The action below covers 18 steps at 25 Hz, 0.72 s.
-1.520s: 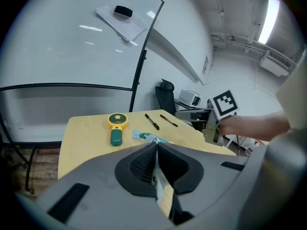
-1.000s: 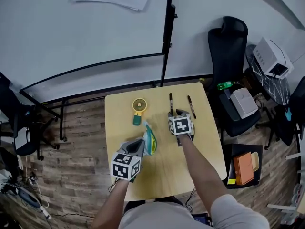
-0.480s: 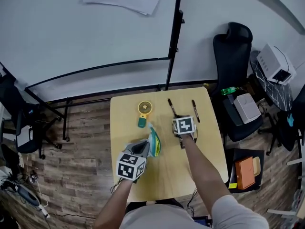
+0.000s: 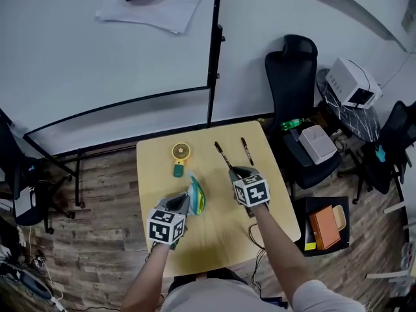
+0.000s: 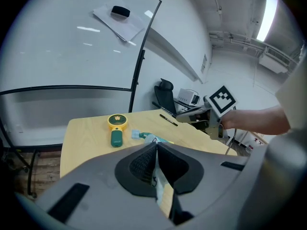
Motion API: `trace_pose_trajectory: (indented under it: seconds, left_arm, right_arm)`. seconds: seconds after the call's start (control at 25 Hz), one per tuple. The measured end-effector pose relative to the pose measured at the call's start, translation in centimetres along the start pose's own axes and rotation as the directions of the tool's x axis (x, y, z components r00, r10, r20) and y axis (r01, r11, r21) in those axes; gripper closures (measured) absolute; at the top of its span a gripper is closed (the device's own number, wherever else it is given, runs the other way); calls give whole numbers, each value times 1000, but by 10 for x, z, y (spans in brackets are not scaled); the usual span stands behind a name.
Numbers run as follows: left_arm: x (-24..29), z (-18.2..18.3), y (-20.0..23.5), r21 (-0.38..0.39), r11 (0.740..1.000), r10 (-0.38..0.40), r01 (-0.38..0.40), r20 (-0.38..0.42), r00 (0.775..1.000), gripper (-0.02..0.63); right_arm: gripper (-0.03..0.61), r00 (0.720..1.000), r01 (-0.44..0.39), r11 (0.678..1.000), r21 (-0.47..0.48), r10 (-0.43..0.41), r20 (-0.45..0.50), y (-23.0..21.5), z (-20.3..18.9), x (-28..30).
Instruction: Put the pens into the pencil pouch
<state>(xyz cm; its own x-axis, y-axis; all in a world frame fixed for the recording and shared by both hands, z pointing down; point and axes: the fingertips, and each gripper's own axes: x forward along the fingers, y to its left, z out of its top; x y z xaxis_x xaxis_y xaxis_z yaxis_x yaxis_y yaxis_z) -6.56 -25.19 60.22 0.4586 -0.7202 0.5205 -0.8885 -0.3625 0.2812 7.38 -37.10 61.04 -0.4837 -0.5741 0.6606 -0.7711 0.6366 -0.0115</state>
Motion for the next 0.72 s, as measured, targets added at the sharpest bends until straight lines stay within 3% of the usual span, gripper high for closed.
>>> trace_pose_trajectory:
  seconds: [0.44, 0.72]
  left_arm:
    - [-11, -9, -9, 66, 997, -27, 28, -13, 1000, 600]
    - [-14, -15, -16, 86, 996, -32, 33, -16, 999, 600]
  right_arm:
    - [532, 994, -105, 990, -99, 106, 13, 57, -45, -93]
    - [532, 975, -211, 961, -180, 195, -104, 92, -91, -108]
